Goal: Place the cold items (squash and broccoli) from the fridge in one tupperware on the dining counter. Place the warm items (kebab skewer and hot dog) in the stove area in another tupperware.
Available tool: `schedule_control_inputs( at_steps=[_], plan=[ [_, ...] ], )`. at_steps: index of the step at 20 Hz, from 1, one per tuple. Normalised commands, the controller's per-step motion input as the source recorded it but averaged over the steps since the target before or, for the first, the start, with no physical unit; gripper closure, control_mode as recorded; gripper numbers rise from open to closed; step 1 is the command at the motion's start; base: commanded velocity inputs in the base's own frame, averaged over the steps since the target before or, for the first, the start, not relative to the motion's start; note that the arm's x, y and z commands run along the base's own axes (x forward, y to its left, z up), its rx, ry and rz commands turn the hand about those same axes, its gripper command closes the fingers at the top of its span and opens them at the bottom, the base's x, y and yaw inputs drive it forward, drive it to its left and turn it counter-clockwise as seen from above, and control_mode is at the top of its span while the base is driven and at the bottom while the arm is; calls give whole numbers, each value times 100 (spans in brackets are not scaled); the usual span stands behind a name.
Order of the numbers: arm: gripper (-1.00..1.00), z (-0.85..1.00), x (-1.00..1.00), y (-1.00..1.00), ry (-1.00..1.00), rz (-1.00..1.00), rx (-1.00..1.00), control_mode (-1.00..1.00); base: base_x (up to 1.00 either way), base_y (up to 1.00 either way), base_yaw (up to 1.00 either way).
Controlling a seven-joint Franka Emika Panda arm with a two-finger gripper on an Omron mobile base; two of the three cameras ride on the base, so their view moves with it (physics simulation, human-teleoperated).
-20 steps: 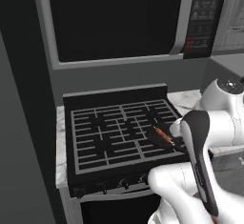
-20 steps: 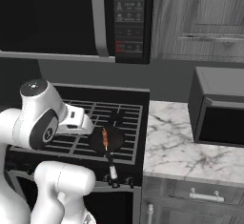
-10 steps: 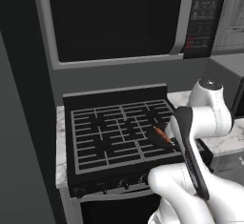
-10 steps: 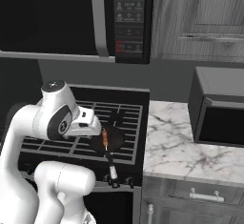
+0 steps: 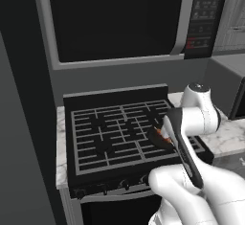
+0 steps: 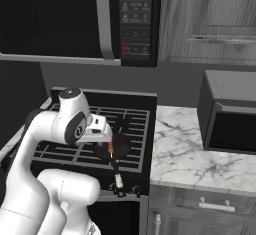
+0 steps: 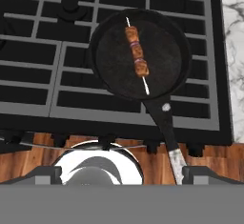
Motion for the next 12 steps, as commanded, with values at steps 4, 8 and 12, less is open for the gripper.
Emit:
schedule_control_inputs(
  at_steps=[4,8,12],
  plan=[
    [-100,-39,47,-12,6,0,0,-100,0,0,0],
    [-100,-34,47,-5,3,0,0,-100,0,0,0],
    [-100,-31,45,-1,3,0,0,-100,0,0,0]
  ],
)
